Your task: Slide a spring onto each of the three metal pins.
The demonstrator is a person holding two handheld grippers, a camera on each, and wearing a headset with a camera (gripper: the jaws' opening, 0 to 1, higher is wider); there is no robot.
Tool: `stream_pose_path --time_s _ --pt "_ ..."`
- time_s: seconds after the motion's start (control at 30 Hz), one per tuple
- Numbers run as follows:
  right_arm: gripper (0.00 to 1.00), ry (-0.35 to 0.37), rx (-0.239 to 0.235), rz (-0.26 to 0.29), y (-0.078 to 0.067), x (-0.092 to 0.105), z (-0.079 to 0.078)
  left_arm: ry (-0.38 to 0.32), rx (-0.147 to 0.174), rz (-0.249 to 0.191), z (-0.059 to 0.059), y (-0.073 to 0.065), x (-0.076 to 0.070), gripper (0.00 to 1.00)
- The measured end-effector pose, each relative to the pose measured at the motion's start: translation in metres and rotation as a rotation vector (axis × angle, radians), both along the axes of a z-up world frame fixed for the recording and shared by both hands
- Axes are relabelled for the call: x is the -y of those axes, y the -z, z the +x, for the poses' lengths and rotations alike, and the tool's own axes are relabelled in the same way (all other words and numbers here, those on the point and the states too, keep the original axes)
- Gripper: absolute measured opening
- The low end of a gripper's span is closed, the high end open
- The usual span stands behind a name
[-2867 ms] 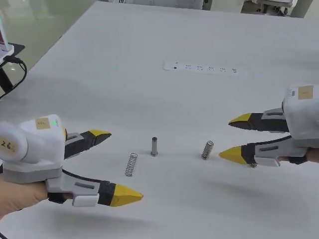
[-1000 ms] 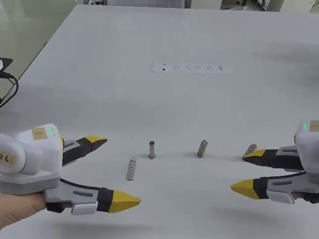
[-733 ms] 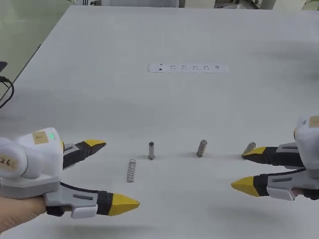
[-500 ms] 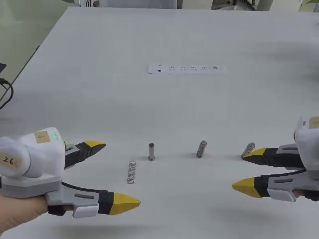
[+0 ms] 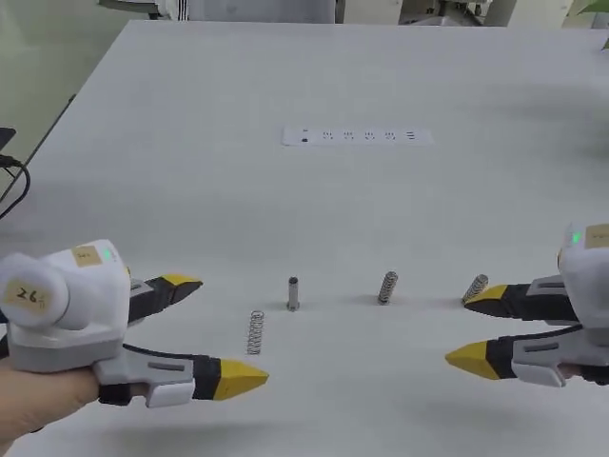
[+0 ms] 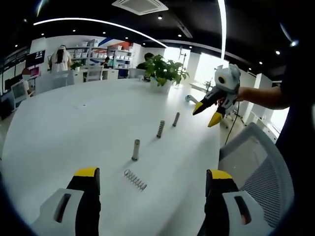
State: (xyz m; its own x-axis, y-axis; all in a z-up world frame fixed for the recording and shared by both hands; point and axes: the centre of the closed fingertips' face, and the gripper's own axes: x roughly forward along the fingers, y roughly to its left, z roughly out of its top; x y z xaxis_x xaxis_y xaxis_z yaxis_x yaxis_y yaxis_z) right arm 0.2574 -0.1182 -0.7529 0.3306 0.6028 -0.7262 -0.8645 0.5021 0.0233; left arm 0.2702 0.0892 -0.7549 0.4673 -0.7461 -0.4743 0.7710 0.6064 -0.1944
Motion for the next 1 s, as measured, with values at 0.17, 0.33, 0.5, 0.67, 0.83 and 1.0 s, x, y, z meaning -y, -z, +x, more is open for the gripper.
stream_pose_path --time_s 0.17,0.33,0.5,0.67,0.83,1.0 --pt "0.38 0.000 -0.009 -0.008 0.000 -0.004 0.000 -0.020 0.000 0.002 0.003 0.000 -0.002 0.83" --pt "0.37 0.036 -0.052 0.014 0.001 -0.016 0.003 -0.023 0.000 0.002 0.002 0.001 -0.005 0.83" --pt "0.35 0.056 -0.083 0.023 0.007 -0.031 0.003 -0.017 0.003 -0.012 -0.001 0.001 -0.007 0.85" --pt "0.33 0.058 -0.118 0.029 0.014 -0.051 0.004 0.006 0.004 -0.025 -0.007 0.002 -0.006 0.89" --pt "0.33 0.042 -0.169 0.032 0.020 -0.076 0.003 0.025 0.021 -0.037 -0.013 0.003 -0.002 0.96" --pt "0.33 0.035 -0.191 0.050 0.020 -0.101 0.004 0.035 0.029 -0.024 -0.015 0.007 -0.002 0.98"
